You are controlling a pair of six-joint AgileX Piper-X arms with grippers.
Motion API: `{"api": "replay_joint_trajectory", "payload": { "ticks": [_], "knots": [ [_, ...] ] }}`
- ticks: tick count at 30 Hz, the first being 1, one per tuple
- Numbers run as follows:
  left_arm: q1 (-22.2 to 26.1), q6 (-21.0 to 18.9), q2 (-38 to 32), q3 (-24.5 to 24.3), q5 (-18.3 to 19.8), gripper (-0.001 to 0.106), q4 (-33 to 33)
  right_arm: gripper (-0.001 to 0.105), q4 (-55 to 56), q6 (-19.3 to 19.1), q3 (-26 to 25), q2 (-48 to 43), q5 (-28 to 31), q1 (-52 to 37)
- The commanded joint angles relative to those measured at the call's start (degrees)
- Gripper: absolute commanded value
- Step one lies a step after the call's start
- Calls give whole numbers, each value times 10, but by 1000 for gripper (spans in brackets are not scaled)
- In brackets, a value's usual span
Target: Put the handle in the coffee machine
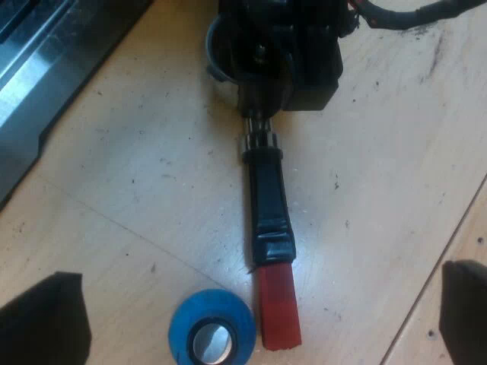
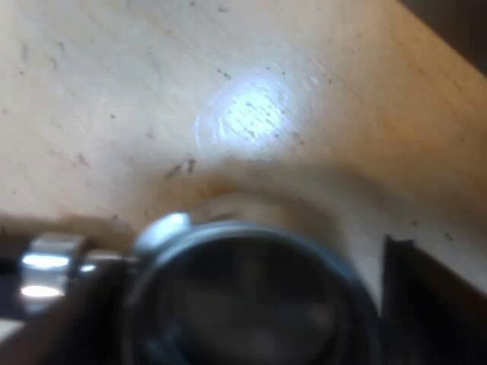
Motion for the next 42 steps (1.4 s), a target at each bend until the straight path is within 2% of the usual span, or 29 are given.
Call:
{"api": "replay_joint_trajectory", "payload": {
  "ticks": [1, 2, 5, 7, 8, 12, 25, 42],
  "knots": [
    [-3, -1, 0, -2, -4, 96, -7, 47, 16, 5, -4, -1, -3, -3],
    [-3, -1, 0, -2, -4, 96, -7, 43, 18, 6, -4, -1, -3, -3],
    [-3, -1, 0, -2, -4, 96, -7, 23, 27, 6, -4, -1, -3, -3],
    [-3, -1, 0, -2, -4, 96, -7, 1, 38, 6, -4, -1, -3, -3],
    [-3, -1, 0, -2, -4, 96, -7, 0, 41, 6, -4, -1, -3, -3],
    [-3, -1, 0, -2, -4, 96, -18, 0, 56, 6, -4, -8, -3, -3],
    [-3, -1, 0, -2, -4, 96, -113, 0, 58, 6, -4, -59, 3, -3],
    [-3, -1, 0, -2, -4, 96, -149, 0, 74, 10, -4, -60, 19, -3]
  ]
}}
